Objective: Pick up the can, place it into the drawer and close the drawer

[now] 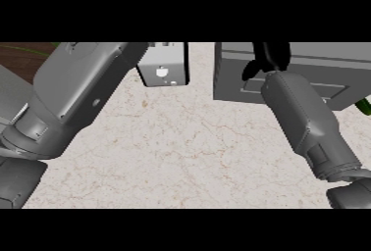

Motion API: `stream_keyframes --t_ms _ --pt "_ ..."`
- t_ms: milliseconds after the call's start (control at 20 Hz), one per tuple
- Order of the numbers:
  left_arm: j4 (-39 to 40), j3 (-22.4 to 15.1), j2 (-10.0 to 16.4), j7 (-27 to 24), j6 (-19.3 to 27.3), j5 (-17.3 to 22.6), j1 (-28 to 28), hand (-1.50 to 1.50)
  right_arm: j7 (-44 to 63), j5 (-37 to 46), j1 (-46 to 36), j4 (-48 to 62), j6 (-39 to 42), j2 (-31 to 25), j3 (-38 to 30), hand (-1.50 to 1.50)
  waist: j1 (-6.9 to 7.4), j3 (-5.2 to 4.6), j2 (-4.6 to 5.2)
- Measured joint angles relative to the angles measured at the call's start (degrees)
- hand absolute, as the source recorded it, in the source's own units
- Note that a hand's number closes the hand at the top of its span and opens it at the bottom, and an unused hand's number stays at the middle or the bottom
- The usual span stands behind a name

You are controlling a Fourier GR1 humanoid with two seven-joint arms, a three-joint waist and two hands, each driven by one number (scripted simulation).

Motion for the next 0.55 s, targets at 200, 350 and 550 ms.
stream_keyframes --t_ms 200,350,550 --pt "-2.9 -0.2 1.6 1.1 -0.5 -0.1 2.2 -1.50 -1.9 -0.9 -2.2 2.8 0.9 -0.4 -1.2 -1.50 0.15 0.21 0.39" --pt "-5.6 -0.5 2.3 1.8 -0.7 -0.2 4.0 -1.50 -4.8 -2.6 -2.8 3.6 1.6 -0.3 -2.8 -1.50 0.20 0.33 0.48" --pt "-9.0 -0.6 4.2 2.6 -1.6 -0.1 6.6 -1.50 -8.3 -4.5 -3.4 4.5 2.1 -0.4 -4.7 -1.50 0.35 0.42 0.68"
